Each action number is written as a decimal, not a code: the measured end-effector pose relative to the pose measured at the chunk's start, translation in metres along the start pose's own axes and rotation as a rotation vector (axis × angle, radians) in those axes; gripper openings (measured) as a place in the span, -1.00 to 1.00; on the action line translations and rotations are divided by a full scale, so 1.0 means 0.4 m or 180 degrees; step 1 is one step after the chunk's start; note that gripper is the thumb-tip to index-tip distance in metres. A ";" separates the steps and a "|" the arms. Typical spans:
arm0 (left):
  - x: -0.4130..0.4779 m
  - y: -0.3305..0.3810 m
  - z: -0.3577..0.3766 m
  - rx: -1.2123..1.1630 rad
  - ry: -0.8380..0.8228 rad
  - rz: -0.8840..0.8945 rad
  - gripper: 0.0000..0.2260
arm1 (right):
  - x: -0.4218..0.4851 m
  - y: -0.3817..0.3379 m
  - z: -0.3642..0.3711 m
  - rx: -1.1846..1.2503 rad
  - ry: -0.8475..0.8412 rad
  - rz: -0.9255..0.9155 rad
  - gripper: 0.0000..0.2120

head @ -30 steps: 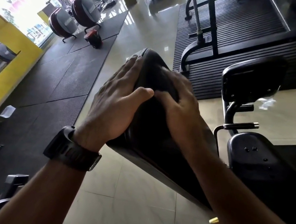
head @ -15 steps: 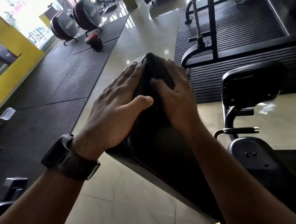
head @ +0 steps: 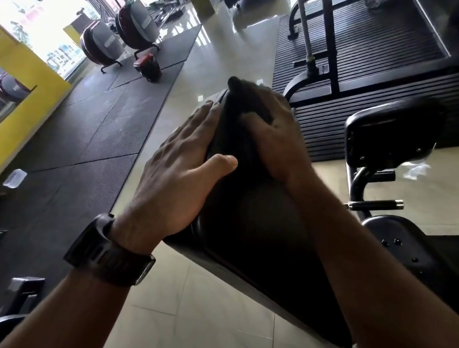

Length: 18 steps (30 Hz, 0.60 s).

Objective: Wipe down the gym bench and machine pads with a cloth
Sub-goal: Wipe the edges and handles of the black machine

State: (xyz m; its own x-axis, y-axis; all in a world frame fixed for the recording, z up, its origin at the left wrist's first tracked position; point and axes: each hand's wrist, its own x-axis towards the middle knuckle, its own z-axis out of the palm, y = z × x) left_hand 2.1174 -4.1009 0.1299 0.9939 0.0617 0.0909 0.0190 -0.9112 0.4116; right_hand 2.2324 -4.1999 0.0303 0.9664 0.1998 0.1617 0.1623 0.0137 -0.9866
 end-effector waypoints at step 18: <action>0.004 0.013 -0.002 0.0632 -0.0162 -0.0106 -0.24 | -0.036 0.105 -0.023 0.0106 0.0225 0.1075 -0.43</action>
State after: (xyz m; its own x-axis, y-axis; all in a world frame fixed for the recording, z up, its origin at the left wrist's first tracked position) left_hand 2.1188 -4.1051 0.1328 0.9965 0.0770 0.0322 0.0677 -0.9717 0.2263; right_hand 2.2269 -4.2112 -0.0132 0.9761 0.1301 -0.1742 -0.1744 -0.0094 -0.9846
